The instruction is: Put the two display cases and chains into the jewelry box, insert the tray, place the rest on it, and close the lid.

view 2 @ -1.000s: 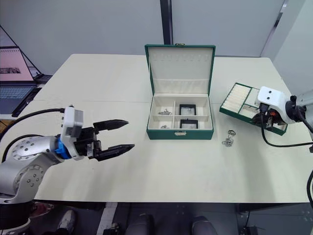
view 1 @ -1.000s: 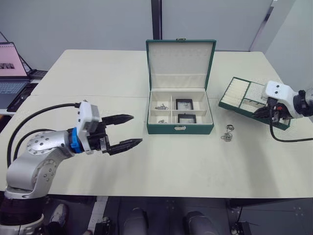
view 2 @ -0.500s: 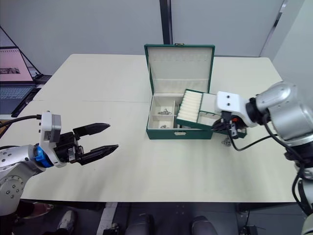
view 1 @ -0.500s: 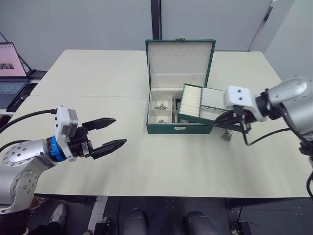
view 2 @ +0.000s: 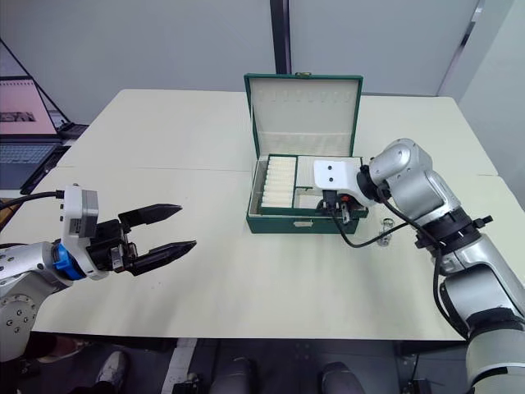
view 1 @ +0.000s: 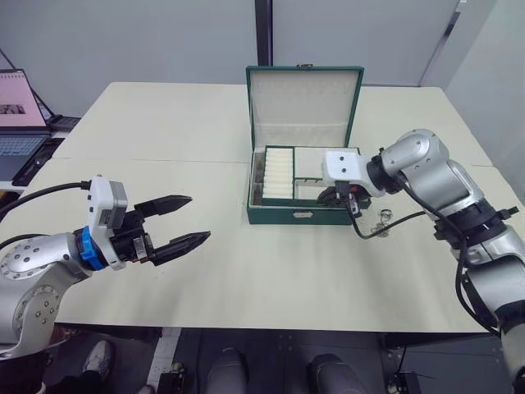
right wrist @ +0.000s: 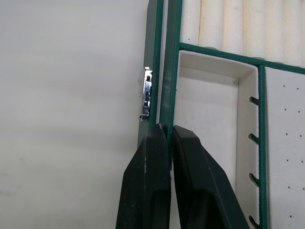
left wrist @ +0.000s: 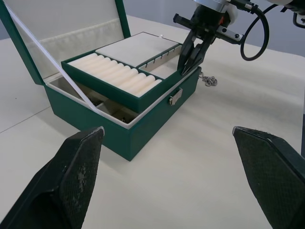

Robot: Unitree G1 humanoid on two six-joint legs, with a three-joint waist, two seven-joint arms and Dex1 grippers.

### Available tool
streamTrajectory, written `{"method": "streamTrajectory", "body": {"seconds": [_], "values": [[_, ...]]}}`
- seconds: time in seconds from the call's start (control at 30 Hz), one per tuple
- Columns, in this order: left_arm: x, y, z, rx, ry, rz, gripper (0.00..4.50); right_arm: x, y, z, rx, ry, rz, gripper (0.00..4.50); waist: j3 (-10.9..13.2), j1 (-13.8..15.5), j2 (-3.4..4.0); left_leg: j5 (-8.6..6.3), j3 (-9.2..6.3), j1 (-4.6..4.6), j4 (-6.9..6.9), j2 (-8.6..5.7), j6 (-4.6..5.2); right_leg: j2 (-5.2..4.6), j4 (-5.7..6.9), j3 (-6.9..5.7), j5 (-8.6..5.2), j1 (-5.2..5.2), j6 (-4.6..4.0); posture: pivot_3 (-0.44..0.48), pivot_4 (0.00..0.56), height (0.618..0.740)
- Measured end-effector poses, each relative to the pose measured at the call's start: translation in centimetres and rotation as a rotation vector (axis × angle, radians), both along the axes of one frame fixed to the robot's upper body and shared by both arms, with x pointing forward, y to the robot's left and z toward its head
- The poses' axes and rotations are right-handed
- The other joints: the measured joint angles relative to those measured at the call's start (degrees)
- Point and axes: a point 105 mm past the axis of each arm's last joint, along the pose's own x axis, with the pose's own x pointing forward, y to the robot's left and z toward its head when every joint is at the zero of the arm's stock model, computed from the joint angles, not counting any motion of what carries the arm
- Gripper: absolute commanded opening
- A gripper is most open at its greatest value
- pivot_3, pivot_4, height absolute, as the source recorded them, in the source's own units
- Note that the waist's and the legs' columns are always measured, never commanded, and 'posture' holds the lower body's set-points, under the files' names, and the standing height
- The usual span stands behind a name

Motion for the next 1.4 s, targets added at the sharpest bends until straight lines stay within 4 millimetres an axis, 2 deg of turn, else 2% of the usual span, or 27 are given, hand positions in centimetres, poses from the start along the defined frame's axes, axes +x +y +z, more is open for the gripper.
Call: {"method": "streamTrajectory", "body": {"seconds": [0.2,0.63,1.4], "values": [[0.0,-0.1,0.1,0.004,-0.007,0.0,4.5,0.4,0.4,-0.7,-0.004,0.01,0.019,0.01,0.0,0.0,0.0,0.0,0.0,0.0,0.0,0.0,0.0,0.0,0.02,0.0,0.0,0.0,0.0,0.0,0.15,0.74],[0.0,-0.4,0.2,0.009,-0.014,0.002,4.5,0.6,1.7,-0.7,0.006,0.011,0.043,0.01,0.0,0.0,-0.01,0.0,0.0,0.0,-0.01,0.01,0.0,0.01,0.05,0.0,0.0,-0.02,0.0,0.0,0.15,0.74],[0.2,-1.1,0.0,0.011,-0.006,-0.024,4.5,0.7,2.4,0.3,0.051,0.02,0.03,0.01,0.0,0.0,-0.02,0.0,0.01,0.0,-0.02,0.01,0.0,0.02,0.06,0.01,0.0,-0.04,0.0,0.0,0.15,0.74]]}}
